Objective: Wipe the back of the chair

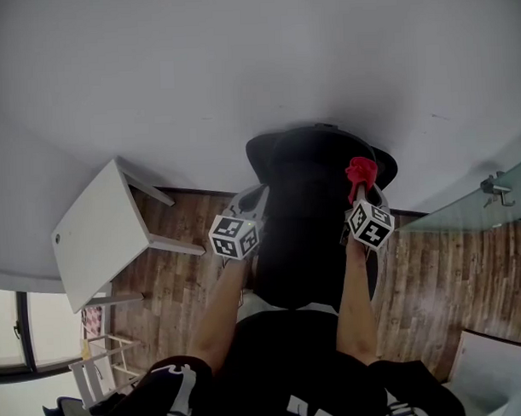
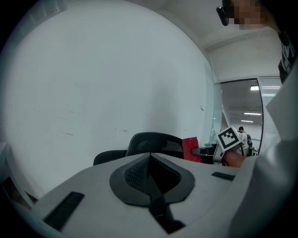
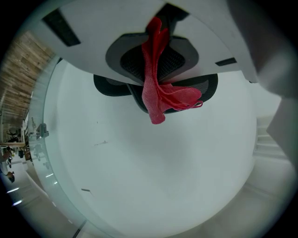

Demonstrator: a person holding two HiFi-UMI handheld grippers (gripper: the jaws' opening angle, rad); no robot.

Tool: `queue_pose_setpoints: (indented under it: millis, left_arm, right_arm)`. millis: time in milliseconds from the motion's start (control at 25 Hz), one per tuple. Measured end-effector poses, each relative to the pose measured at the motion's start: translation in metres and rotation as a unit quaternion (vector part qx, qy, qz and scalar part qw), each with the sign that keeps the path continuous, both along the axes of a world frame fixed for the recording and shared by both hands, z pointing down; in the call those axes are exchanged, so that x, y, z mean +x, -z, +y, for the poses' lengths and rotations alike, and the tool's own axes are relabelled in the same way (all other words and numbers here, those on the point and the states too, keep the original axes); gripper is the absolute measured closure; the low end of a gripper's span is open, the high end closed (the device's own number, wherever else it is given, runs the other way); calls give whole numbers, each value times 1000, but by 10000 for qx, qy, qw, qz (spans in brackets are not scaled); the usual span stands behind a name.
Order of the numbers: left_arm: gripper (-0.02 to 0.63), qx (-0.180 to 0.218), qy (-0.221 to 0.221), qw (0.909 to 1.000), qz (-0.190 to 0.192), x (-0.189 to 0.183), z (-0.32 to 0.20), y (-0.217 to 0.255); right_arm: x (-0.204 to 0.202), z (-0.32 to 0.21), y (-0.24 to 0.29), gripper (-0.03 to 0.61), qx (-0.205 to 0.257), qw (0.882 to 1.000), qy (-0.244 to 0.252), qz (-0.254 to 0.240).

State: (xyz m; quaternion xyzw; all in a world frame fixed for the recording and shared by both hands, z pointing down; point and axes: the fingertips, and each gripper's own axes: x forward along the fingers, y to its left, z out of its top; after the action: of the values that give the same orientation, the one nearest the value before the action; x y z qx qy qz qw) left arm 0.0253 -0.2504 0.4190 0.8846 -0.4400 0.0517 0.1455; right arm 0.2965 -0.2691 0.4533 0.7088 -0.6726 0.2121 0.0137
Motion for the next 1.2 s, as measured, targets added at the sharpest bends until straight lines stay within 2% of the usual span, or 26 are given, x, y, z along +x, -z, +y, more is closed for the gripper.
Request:
queue_pose_setpoints:
  millis: [160, 440, 880, 1200]
  left_arm:
    - [589, -6, -1, 10000, 44, -13, 1, -4]
    - [589, -84, 22, 9999, 128, -53, -6, -9]
    - [589, -247, 67, 9990, 358, -130, -32, -21]
    - [589, -356, -33, 9975, 611, -173, -54, -49]
  right_arm:
    - [-27, -1, 1, 508, 28, 9998, 211, 13]
    - [-98, -15, 9, 508, 140, 9974, 700, 31]
    - [-233, -43, 9, 506, 204, 9868, 1605, 47]
    - [-290, -60, -31, 506, -154, 9879, 1545, 29]
